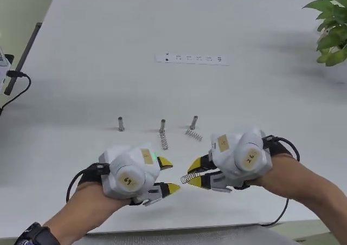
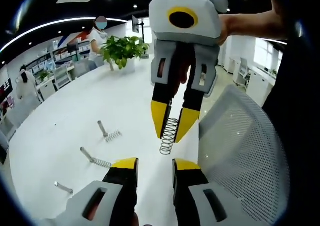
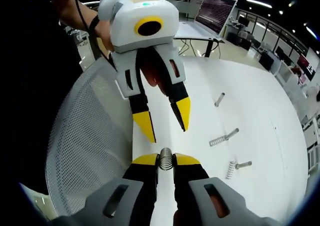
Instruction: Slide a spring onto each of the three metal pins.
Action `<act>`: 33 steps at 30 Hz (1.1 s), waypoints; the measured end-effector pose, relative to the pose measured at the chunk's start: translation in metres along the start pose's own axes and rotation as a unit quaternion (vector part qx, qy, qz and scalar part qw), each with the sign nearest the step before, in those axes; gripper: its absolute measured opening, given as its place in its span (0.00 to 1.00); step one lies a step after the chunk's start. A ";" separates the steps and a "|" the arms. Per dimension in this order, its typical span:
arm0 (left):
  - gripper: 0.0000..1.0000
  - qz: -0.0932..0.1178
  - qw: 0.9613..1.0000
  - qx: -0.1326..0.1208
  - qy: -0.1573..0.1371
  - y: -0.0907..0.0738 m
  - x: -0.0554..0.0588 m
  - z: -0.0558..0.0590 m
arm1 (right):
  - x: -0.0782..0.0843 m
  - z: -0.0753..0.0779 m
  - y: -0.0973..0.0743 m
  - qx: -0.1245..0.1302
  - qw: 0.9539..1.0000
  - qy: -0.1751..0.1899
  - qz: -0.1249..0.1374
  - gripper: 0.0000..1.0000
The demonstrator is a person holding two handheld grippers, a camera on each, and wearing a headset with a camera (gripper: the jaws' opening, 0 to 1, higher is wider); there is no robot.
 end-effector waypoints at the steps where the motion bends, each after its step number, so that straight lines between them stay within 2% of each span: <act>1: 0.21 0.000 1.000 -0.001 -0.001 -0.001 0.000 -0.001 | 0.000 0.000 0.000 0.000 1.000 0.001 0.000 0.09; 14: 0.26 0.008 0.997 -0.053 -0.057 -0.022 0.013 -0.024 | 0.003 0.012 -0.003 0.004 1.000 -0.002 -0.008 0.09; 18: 0.27 0.011 0.994 -0.077 -0.079 -0.031 0.019 -0.033 | 0.005 0.017 -0.004 0.007 1.000 -0.001 -0.011 0.09; 25: 0.31 0.000 0.991 -0.101 -0.092 -0.046 0.036 -0.040 | 0.004 0.026 -0.005 0.008 1.000 -0.001 -0.013 0.09; 33: 0.34 0.005 0.984 -0.129 -0.122 -0.062 0.048 -0.047 | -0.001 0.038 -0.005 0.006 1.000 -0.006 -0.020 0.09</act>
Point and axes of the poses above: the centre of the closed fingertips' face, and the gripper's own axes: y roughly forward along the fingers, z roughly to its right, x roughly out of its underside, the point moved 8 cm from there along -y, roughly backward along the fingers, and after that the axes turned 6 degrees about -x, right-handed, at the moved point
